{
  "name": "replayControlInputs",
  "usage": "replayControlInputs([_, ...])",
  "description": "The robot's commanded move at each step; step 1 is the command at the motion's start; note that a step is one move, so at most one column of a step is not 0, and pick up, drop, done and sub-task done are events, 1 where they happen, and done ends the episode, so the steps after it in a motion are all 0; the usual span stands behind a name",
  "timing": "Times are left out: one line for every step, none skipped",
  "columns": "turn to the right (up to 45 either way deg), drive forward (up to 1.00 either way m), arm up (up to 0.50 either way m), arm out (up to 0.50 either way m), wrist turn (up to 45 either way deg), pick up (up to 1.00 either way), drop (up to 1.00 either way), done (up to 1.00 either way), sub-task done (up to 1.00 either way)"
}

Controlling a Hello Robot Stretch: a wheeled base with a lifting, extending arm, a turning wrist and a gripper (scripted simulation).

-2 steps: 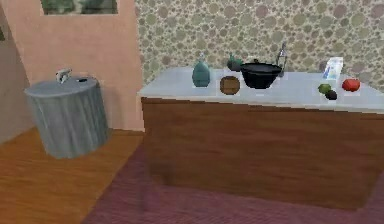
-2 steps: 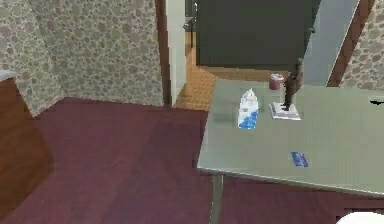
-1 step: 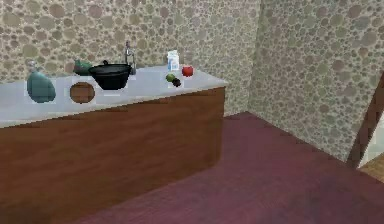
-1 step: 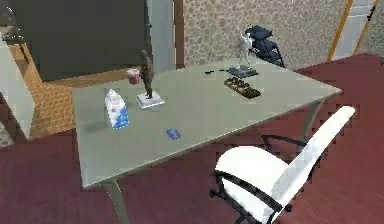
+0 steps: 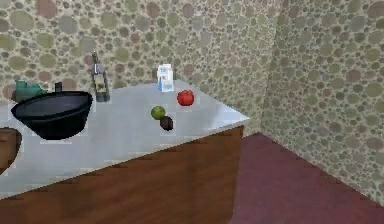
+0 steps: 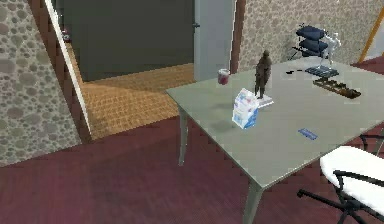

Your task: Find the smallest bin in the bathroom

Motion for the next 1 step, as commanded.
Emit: replayControlInputs([24.0, 0.0, 0.0, 0.0, 0.0, 0.0, 0.0, 0.0, 0.0])
